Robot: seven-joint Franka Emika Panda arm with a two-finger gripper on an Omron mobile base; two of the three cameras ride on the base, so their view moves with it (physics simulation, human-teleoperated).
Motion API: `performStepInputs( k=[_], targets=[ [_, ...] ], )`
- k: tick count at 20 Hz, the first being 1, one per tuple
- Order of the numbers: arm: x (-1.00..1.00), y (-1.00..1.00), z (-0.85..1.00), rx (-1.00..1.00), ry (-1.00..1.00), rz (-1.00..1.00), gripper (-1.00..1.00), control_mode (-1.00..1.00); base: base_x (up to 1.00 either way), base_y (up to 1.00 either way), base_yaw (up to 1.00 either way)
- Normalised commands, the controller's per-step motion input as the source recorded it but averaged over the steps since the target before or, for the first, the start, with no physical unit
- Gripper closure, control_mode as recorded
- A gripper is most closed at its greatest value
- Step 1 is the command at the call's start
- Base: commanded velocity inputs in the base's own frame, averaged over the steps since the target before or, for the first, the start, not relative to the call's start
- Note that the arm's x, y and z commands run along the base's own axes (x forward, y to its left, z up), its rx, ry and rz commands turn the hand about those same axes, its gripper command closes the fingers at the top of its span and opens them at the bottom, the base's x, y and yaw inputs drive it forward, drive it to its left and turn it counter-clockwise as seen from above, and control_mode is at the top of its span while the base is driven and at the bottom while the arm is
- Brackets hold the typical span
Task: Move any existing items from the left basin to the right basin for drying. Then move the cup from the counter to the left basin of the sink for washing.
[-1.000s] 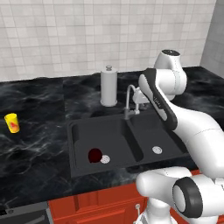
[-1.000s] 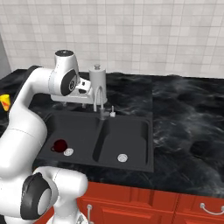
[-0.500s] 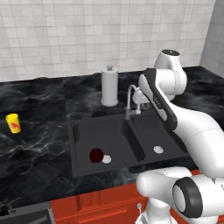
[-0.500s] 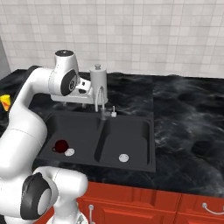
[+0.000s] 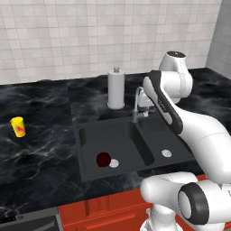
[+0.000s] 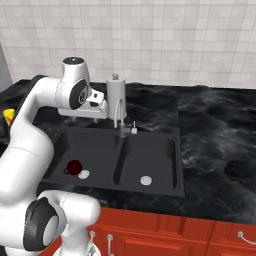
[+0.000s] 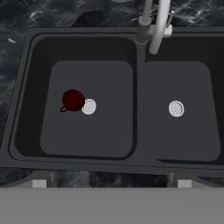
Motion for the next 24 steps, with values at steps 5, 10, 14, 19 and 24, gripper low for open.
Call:
performStepInputs(
  k=[5,10,14,19,24],
  targets=[
    [0.00,0.00,0.00,0.00,0.00,0.00,-1.00,1.00,0.11,0.74,0.00],
    [0.00,0.00,0.00,0.00,0.00,0.00,-1.00,1.00,0.17,0.75,0.00],
    [0.00,0.00,0.00,0.00,0.00,0.00,-1.00,1.00,0.23,0.75,0.00],
    [0.00,0.00,0.00,0.00,0.00,0.00,-1.00,1.00,0.34,0.74,0.00],
    [0.00,0.00,0.00,0.00,0.00,0.00,-1.00,1.00,0.48,0.70,0.00]
  ],
)
